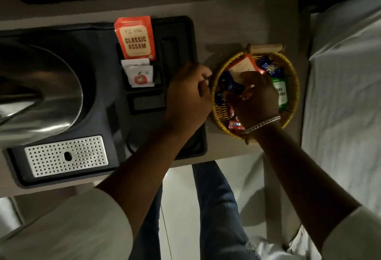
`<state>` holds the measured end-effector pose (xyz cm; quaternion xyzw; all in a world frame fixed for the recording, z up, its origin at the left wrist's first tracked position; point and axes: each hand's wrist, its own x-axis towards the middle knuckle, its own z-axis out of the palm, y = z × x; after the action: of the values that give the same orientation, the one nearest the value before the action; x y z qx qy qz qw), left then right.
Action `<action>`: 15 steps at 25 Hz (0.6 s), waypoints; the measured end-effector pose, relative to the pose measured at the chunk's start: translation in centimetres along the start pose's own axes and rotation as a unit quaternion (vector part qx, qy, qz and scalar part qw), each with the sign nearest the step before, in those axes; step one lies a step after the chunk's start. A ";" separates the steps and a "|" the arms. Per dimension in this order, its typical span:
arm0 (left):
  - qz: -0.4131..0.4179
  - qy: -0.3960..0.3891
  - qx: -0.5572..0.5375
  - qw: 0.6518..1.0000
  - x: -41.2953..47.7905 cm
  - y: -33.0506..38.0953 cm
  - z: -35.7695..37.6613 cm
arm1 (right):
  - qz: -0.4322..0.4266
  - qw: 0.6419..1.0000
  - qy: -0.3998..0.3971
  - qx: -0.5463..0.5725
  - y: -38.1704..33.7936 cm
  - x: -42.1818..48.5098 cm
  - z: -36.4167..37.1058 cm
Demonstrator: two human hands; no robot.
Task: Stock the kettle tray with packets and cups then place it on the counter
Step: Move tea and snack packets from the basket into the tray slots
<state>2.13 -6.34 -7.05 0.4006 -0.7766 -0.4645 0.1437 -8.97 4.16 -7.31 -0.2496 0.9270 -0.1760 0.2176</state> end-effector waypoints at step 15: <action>-0.092 0.029 -0.132 0.987 -0.8 1.4 0.0 | -0.009 0.985 -0.009 0.171 0.2 -1.4 -2.0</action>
<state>2.02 -5.41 -5.77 0.4613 -0.6639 -0.5623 0.1738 -8.98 5.54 -5.24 -0.2184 0.8790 -0.3319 0.2637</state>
